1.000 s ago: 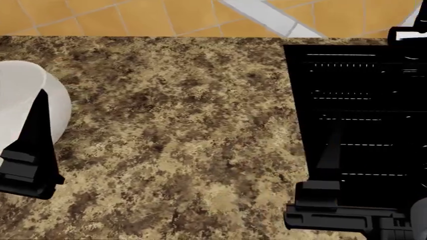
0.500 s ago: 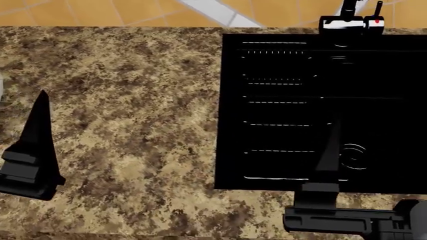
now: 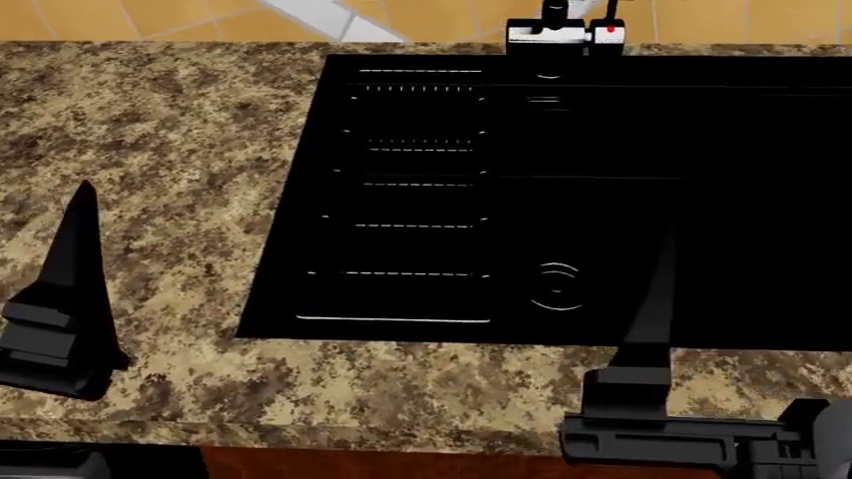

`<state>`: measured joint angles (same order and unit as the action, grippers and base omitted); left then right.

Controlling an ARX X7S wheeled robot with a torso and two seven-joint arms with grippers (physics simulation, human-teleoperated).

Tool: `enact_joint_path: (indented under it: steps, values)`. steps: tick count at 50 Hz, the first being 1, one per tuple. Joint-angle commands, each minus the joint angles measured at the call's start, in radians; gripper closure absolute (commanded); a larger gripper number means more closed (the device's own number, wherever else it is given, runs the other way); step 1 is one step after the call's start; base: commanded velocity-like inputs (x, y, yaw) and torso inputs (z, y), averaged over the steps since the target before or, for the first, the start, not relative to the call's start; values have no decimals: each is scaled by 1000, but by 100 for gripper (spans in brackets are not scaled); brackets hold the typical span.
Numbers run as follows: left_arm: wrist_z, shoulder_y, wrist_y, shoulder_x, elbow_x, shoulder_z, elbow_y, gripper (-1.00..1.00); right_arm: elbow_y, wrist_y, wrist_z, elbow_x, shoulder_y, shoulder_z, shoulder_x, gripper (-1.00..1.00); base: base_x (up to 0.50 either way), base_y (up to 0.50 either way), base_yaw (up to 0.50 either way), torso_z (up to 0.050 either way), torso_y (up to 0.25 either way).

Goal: Place the eggs and milk next to the bowl.

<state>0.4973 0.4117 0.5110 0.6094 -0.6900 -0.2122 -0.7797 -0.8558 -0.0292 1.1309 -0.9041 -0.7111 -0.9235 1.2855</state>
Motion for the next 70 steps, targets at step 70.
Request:
enact_joint_path:
  steps: [70]
  values:
    - [-13, -5, -65, -19, 44, 7, 36, -100, -14, 37, -62, 13, -8, 28, -43, -100, -43, -500, 0, 0, 0]
